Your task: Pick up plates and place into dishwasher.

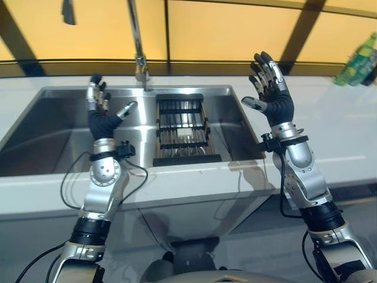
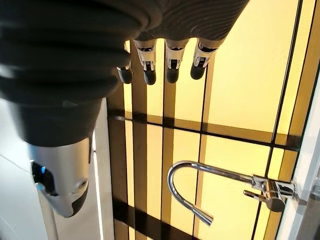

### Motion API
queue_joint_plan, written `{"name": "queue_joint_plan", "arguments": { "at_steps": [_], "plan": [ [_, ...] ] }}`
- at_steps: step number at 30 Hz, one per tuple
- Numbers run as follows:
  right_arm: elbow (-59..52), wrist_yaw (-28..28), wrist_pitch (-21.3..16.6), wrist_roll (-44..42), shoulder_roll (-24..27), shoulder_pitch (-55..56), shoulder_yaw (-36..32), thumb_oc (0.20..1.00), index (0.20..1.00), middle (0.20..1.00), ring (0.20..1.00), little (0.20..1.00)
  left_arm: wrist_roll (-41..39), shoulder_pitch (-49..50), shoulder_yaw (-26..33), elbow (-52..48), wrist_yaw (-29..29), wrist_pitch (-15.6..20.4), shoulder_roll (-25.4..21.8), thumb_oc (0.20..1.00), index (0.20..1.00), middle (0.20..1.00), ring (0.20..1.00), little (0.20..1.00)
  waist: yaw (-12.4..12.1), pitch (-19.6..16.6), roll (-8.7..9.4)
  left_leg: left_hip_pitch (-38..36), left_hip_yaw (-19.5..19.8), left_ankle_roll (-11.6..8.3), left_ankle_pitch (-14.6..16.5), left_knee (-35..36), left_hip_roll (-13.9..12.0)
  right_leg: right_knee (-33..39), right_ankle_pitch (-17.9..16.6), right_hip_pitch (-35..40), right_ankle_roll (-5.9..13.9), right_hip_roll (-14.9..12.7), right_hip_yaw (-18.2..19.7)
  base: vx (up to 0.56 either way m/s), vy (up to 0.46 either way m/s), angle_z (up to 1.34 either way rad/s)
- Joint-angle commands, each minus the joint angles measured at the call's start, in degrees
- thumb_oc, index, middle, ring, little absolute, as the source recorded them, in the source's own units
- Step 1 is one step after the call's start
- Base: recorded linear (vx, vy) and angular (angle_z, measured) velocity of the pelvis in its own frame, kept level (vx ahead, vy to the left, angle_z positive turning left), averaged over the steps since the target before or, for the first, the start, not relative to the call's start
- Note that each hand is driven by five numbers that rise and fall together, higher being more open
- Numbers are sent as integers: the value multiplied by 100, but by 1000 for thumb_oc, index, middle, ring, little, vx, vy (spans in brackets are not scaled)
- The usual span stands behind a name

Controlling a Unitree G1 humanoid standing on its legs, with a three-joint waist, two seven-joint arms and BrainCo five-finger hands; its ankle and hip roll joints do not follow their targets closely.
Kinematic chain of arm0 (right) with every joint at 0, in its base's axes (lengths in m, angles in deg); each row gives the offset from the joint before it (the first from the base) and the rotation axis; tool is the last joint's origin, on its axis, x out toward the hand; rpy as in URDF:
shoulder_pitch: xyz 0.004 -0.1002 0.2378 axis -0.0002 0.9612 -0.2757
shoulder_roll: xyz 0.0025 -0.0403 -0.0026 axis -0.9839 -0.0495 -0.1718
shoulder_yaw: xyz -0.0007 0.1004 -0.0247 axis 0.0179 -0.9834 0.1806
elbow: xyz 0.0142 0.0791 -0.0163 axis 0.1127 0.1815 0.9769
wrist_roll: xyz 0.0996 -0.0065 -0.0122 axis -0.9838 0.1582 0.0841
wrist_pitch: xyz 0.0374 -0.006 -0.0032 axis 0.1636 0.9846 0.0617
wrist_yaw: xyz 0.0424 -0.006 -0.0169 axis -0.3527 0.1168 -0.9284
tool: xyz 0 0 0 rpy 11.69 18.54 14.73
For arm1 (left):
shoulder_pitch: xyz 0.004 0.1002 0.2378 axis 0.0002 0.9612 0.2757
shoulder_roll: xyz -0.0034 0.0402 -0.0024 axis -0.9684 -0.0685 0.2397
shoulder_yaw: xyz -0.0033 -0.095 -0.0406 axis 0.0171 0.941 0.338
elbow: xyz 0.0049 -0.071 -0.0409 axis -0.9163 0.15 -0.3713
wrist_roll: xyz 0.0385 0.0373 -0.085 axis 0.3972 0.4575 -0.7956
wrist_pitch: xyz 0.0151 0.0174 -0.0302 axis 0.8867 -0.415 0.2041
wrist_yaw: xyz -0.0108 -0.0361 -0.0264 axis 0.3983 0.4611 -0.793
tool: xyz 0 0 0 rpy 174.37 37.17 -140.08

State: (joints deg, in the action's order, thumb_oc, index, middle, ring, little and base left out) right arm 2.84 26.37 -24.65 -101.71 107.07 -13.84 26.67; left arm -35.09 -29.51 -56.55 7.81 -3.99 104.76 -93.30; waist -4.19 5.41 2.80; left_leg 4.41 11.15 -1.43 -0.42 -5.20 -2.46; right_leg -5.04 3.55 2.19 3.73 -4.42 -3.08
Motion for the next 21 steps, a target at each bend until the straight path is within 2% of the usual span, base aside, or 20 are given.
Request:
{"name": "queue_joint_plan", "arguments": {
  "at_steps": [1, 5, 9, 13, 16, 21],
  "plan": [
    [-127, 56, 9, -188, -10, -592, -56, 1000, 1000, 1000, 1000, 1000, 109, -251, 18, -281, 43, 16, -117, 1000, 1000, 1000, 1000, 1000, -78, -291, 181, -366, -302, -150, 461, -13, 147, 333, -349, -8, 307, -357, 140, 18, -118, 28],
    [-261, 102, 216, -227, 88, -506, 0, 1000, 1000, 1000, 1000, 1000, -11, 14, 150, -417, -42, -122, -173, 1000, 1000, 1000, 1000, 1000, -115, -292, 195, -300, -419, -340, 429, -145, -114, 501, -329, 118, 182, -306, -32, 3, -153, 25],
    [-278, 109, 173, -268, 54, -334, 1, 1000, 1000, 1000, 1000, 1000, -80, 132, 219, -425, -91, -34, -114, 1000, 1000, 1000, 1000, 1000, -81, -238, 191, -182, -533, -428, 412, -511, -208, 552, -334, 166, 69, -254, -138, -35, -102, 9],
    [-292, 208, 67, -216, 97, -20, -131, 1000, 1000, 1000, 1000, 1000, -128, -6, 137, -340, -254, -4, -31, 1000, 1000, 1000, 1000, 1000, 160, -204, 119, -147, -1234, -460, 407, -804, -349, 527, -241, 274, 15, -234, -464, -14, -25, 34],
    [-213, 303, 12, -119, -17, 0, -99, 1000, 1000, 1000, 1000, 1000, -59, -151, 12, -167, -159, 66, 29, 1000, 1000, 1000, 1000, 1000, 289, -218, 61, -310, -1131, -408, 427, -522, -270, 515, -292, 211, 33, -230, -330, -28, 44, 48],
    [-237, 306, 96, -148, -129, 87, -59, 1000, 1000, 1000, 1000, 1000, -176, -250, -53, -123, -38, -86, 84, 1000, 1000, 1000, 1000, 1000, 376, -293, -34, -599, -1179, -411, 373, -37, -306, 679, -371, 284, 141, -292, -273, 30, 38, 1]
  ]
}}
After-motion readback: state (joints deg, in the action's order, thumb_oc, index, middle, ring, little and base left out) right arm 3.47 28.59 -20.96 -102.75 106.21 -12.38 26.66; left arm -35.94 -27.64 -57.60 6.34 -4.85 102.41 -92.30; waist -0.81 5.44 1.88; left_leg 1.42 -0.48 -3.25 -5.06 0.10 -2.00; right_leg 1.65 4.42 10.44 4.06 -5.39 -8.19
